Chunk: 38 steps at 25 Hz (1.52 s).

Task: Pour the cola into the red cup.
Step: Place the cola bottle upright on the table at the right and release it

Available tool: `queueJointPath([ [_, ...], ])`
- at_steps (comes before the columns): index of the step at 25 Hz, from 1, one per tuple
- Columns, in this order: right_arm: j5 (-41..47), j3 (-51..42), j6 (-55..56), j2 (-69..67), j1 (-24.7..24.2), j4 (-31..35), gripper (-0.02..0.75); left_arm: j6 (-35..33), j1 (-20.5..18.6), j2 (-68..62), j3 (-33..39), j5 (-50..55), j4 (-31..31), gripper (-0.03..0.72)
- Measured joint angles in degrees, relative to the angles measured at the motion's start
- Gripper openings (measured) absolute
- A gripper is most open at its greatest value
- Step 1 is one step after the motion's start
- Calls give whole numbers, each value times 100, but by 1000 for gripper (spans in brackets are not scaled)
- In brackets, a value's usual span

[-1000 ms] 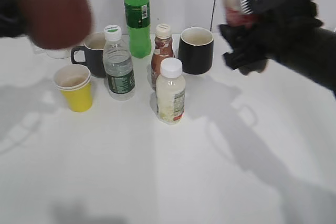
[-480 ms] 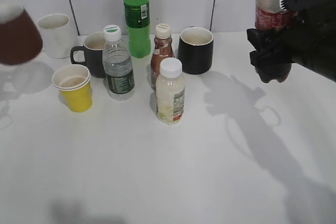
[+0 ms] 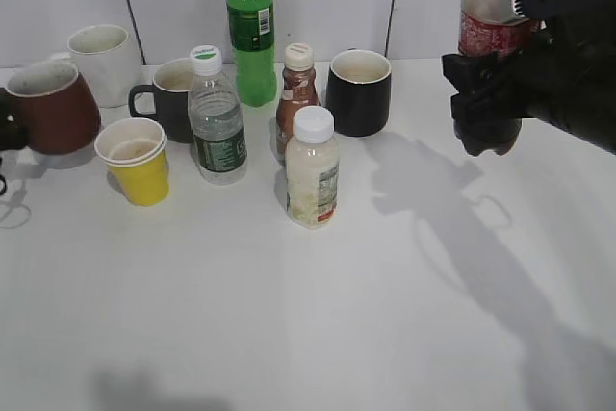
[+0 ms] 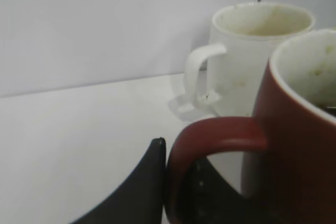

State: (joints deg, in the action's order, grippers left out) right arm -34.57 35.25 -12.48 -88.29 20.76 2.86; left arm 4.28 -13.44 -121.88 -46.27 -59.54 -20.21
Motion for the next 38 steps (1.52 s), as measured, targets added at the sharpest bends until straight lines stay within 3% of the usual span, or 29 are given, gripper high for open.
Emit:
queueJointPath([
  [13,0,0,67,0,0,-29,483,-152,0,-636,-14,-543,27,57],
  [31,0,0,93,-4,0,-29,483,-86,0,-631,589,-974,100,260],
  [38,-224,0,347,-53,-6,127,483,-86,-4,-146,1296,-969,328,318],
])
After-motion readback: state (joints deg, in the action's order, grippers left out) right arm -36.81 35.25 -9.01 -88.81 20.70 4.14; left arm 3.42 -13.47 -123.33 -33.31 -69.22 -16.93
